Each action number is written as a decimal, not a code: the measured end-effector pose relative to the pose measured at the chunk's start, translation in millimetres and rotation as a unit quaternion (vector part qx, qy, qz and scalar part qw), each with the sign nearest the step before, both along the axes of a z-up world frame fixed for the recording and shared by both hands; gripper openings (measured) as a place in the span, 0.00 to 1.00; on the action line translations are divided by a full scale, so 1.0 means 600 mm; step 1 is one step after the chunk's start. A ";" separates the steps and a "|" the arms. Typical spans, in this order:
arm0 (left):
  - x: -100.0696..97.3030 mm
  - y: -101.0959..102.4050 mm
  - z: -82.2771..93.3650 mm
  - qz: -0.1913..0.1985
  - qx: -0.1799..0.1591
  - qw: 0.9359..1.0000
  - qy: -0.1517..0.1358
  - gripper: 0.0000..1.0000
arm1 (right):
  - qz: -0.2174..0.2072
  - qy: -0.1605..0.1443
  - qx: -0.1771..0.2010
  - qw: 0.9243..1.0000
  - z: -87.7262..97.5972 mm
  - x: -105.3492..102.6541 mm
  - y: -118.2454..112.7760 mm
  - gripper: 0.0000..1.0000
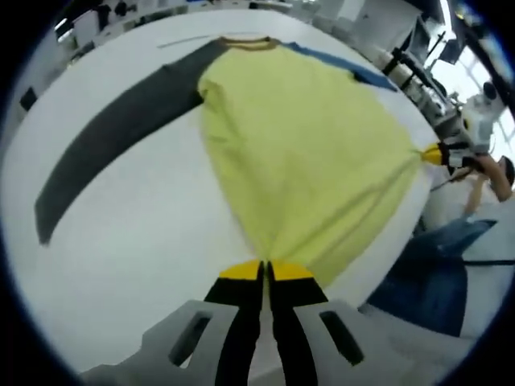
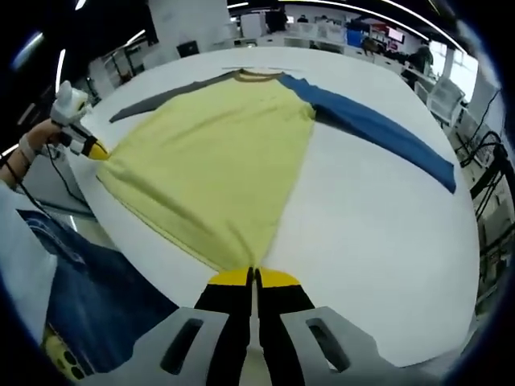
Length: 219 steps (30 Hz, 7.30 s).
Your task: Fold the garment on the visible template until the final outline fits inside the template.
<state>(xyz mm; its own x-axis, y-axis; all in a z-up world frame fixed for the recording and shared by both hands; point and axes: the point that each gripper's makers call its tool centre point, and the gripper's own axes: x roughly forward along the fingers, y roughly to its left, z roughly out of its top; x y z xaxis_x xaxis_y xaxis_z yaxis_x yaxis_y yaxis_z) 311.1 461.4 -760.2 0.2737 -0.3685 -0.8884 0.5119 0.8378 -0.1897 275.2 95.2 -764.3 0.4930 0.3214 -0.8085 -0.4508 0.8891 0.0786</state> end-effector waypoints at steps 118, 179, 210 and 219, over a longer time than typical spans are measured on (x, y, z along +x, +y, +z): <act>-0.091 0.006 0.110 0.030 0.035 0.990 -0.132 0.30 | 0.007 -0.116 -0.023 0.993 0.079 -0.068 -0.051 0.45; 0.044 -0.032 0.155 0.018 -0.015 0.986 -0.165 0.66 | 0.046 -0.140 -0.036 0.988 0.124 0.099 -0.019 1.00; 0.086 -0.039 0.153 -0.025 -0.026 0.984 -0.174 0.99 | 0.067 -0.147 -0.026 0.987 0.140 0.153 0.016 1.00; 0.082 -0.050 0.162 -0.041 -0.028 0.984 -0.173 1.00 | 0.080 -0.139 -0.023 0.987 0.142 0.146 0.023 1.00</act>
